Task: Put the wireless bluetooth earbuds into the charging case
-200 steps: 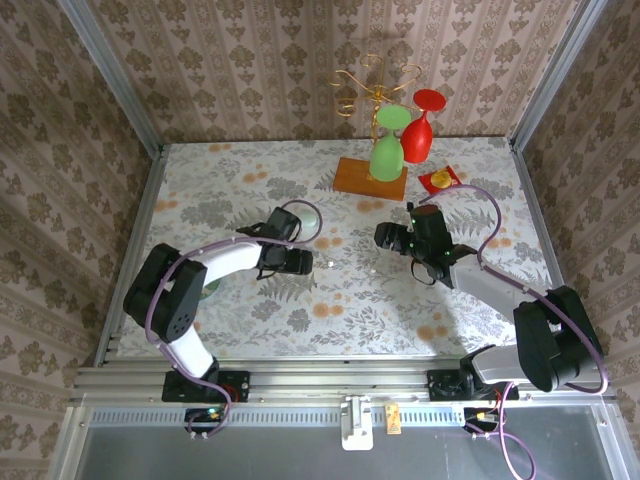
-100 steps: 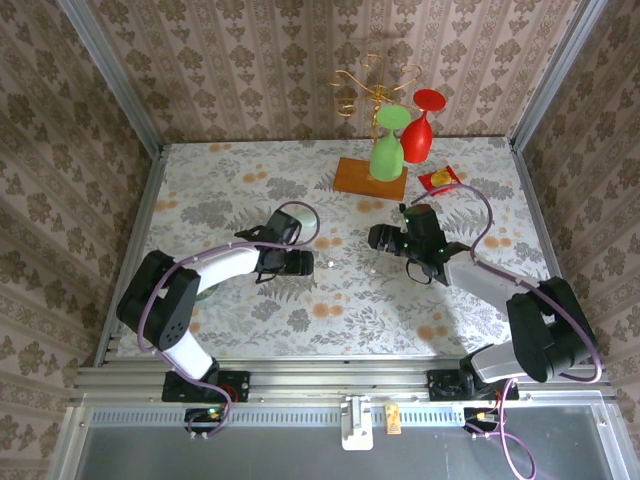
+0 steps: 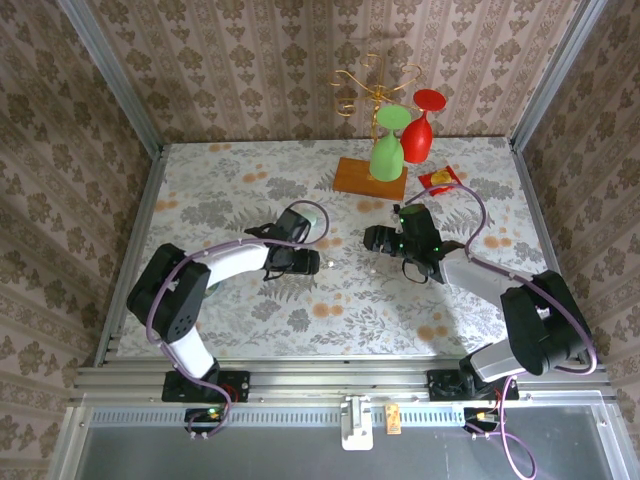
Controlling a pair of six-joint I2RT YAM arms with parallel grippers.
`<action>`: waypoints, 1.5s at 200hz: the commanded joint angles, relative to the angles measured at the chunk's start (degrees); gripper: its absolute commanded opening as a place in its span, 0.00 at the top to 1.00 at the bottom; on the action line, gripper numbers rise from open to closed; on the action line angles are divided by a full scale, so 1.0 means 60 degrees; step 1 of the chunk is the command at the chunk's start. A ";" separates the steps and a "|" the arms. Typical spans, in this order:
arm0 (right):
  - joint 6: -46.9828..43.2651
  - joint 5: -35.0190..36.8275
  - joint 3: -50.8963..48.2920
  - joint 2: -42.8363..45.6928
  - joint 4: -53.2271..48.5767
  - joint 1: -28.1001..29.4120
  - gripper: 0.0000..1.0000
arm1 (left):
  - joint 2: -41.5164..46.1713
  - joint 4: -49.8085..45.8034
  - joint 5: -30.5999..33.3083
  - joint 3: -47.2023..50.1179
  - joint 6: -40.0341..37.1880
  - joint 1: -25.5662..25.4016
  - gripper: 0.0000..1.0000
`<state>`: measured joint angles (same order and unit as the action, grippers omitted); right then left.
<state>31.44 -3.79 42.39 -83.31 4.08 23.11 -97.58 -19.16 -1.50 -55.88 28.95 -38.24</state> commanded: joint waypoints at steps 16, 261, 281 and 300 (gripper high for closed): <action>-0.0067 -0.0174 0.0323 -0.0192 0.0159 0.0071 0.19 | -0.0161 -0.0175 -0.0321 -0.0354 0.0086 -0.0094 0.28; 0.0034 -0.0232 0.0245 -0.0134 0.0213 0.0088 0.20 | -0.1313 -0.1005 0.0049 -0.1607 0.0189 -0.0546 0.32; 0.0052 -0.0218 0.0216 -0.0134 0.0243 0.0096 0.20 | -0.1352 -0.1164 0.0117 -0.1674 0.0237 -0.0615 0.41; 0.0077 -0.0229 0.0200 -0.0157 0.0272 0.0097 0.20 | -0.1302 -0.1194 0.0146 -0.1631 0.0300 -0.0663 0.51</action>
<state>31.68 -5.82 44.10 -85.54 5.93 23.20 -104.81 -24.34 -0.21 -64.38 29.93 -41.60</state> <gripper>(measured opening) 0.802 0.536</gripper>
